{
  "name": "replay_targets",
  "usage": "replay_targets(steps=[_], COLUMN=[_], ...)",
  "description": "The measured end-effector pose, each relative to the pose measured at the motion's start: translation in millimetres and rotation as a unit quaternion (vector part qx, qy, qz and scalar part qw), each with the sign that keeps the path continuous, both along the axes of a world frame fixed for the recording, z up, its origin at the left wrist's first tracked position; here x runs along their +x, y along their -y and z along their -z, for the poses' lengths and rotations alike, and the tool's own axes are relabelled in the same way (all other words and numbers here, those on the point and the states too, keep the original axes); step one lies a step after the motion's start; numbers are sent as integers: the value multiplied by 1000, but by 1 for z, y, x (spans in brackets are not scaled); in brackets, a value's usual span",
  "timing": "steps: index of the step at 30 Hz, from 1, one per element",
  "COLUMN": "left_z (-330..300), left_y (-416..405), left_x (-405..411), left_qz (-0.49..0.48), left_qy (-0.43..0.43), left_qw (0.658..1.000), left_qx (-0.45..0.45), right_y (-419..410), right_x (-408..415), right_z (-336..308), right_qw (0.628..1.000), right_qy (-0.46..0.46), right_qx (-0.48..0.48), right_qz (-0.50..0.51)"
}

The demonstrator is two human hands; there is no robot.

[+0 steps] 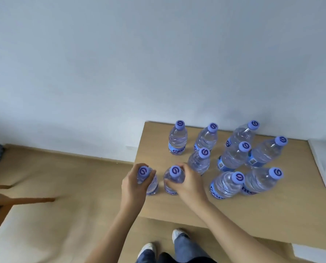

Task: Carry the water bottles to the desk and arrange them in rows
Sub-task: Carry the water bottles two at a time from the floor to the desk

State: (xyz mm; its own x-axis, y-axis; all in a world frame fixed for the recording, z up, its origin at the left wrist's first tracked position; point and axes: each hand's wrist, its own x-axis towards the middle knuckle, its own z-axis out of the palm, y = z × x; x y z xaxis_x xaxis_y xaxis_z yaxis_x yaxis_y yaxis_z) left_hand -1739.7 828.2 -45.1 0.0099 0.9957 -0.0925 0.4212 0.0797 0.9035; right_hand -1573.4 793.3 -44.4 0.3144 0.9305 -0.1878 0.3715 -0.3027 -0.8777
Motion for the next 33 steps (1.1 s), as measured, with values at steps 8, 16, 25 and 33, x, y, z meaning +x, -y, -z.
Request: replay_targets(steps=[8,16,25,33], left_z=[-4,-48,-64,-55], left_y=[-16,-7,64,158], left_x=[-19,-22,42,114], left_qz=[105,221,434,583], left_qy=[-17,-51,-64,-94], left_qw=[993,970,888,800], left_qx=[-40,82,136,110], right_y=[5,57,192,326], right_x=[-19,-26,-2,29], right_z=[-1,-10,-13,-24], right_qw=[999,992,942,889], right_qy=[8,20,-43,-60], right_qx=[-7,-22,-46,-73], right_qz=[42,122,330,448])
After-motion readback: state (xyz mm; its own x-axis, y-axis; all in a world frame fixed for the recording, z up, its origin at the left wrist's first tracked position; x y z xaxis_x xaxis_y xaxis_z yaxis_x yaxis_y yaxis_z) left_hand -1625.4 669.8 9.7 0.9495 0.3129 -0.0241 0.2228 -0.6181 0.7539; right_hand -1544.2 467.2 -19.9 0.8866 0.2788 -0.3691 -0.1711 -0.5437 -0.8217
